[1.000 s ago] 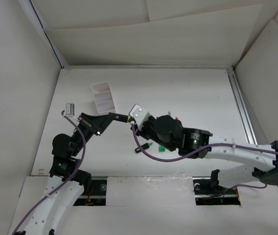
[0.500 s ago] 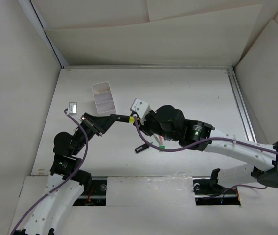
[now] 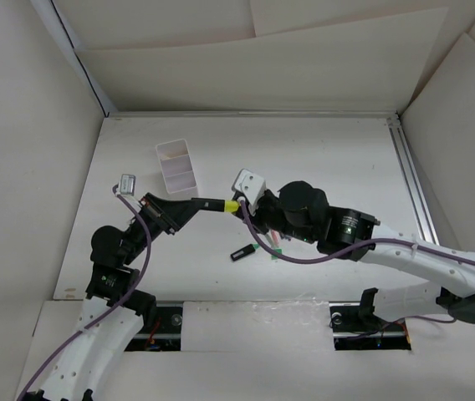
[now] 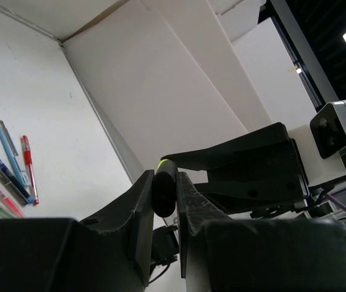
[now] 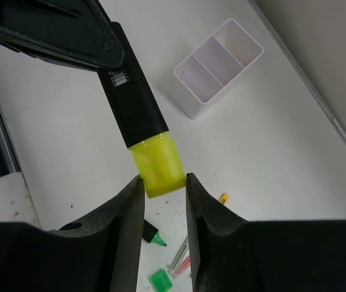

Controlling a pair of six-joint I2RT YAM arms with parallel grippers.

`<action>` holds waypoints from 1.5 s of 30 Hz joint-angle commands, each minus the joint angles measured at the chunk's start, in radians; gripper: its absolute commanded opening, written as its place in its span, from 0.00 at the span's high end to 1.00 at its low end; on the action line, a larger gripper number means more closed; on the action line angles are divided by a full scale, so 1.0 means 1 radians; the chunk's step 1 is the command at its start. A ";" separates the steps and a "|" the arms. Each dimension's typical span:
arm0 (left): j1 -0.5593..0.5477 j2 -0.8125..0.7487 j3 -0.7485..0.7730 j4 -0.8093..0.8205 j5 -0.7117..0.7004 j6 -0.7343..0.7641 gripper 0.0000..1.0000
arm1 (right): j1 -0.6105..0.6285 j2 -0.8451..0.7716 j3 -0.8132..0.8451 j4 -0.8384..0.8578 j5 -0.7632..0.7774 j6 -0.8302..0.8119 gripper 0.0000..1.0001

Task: Sort the stationery into containers
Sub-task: Close the pen cap on the pen.

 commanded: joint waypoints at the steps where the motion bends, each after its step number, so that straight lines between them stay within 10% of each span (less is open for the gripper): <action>1: -0.051 0.037 -0.015 -0.121 0.295 -0.005 1.00 | 0.042 -0.028 0.017 0.451 -0.163 0.053 0.75; 45: -0.051 0.097 -0.014 0.026 0.439 -0.137 1.00 | 0.051 -0.172 -0.077 0.377 -0.226 0.000 0.75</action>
